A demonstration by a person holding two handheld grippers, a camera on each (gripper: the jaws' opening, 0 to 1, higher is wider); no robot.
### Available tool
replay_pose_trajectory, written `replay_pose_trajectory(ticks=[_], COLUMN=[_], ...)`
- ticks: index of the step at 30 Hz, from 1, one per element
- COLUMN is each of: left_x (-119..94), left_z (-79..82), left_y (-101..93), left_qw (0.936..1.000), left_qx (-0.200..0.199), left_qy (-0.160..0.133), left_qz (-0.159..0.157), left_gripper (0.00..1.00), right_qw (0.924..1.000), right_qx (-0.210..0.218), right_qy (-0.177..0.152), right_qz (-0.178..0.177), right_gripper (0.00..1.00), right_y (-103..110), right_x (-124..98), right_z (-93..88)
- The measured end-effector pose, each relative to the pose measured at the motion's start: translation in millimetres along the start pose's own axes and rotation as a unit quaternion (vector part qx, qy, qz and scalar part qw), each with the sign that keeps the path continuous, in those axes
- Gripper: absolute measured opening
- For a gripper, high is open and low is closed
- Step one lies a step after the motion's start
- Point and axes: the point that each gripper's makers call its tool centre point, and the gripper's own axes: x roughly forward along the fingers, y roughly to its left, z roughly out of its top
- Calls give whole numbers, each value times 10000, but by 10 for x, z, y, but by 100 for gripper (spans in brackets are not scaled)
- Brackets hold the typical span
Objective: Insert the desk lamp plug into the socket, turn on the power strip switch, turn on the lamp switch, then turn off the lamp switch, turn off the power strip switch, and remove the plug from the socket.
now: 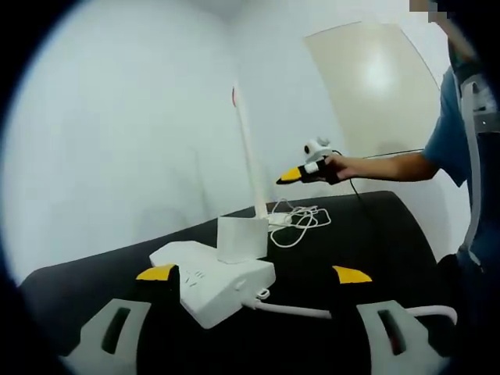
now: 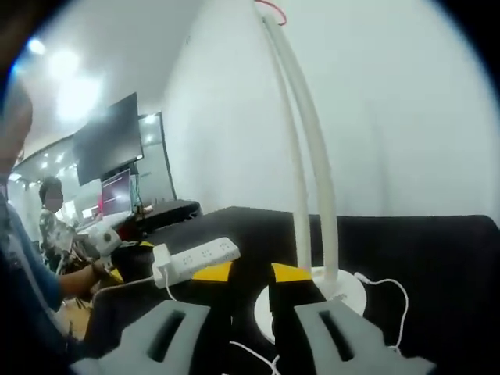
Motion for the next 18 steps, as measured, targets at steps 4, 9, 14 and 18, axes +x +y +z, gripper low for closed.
replay_pose_trajectory(ticks=[4,9,14,18], left_x=[0,-1,1,-1], left_z=[1,10,9,7], left_y=[-7,-25,-22,-38], left_qw=[10000,10000,10000,10000], left_qx=[-22,-38,-48,-41], left_qy=[-13,-45,-52,-36], left_qz=[-11,-31,-39,-41], left_gripper=[75,75,75,75], right_qw=[9999,9999,9998,9991], right_qx=[-122,-114,-105,-183], right_qy=[53,-25,-122,-198], right_qz=[36,62,138,341], right_gripper=[23,29,34,41], right_y=[63,159,308,460], right_x=[-33,-80,-140,-196], right_z=[9,53,85,106])
